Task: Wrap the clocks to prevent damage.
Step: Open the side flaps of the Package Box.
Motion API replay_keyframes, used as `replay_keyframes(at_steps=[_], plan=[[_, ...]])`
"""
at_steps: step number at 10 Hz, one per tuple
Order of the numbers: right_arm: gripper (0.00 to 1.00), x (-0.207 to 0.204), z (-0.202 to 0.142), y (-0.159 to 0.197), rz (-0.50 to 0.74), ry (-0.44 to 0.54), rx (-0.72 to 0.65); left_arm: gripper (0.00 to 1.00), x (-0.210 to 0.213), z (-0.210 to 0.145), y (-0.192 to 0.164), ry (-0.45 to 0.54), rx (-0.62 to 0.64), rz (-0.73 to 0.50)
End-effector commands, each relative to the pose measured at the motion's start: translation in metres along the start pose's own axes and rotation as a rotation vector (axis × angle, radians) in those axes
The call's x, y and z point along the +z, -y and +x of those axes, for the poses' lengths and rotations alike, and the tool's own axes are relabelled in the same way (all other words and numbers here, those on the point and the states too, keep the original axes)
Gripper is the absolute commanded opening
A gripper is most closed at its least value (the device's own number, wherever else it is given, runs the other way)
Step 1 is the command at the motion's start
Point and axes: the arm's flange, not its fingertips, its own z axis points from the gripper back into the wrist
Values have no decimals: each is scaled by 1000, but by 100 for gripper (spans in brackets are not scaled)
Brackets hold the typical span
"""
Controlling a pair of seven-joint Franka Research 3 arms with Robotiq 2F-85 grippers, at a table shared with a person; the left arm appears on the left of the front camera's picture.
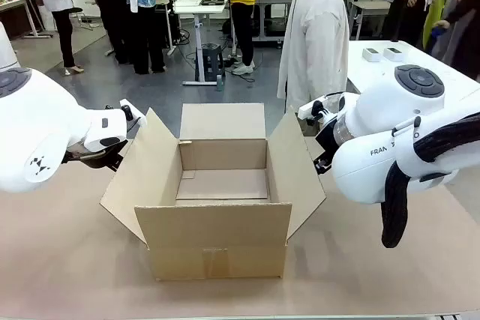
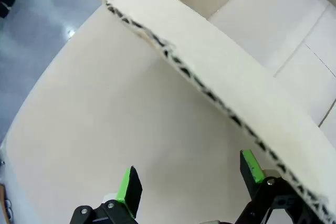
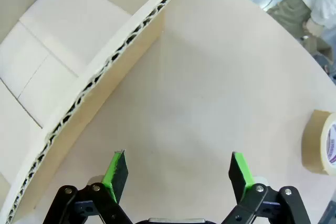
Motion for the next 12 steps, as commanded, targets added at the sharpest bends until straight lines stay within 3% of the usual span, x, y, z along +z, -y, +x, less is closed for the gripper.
replay_keyframes(at_steps=[1,12], plan=[[100,0,0,0,0,0,0,100,0,0,0,0,0,0],[100,0,0,0,0,0,0,100,0,0,0,0,0,0]])
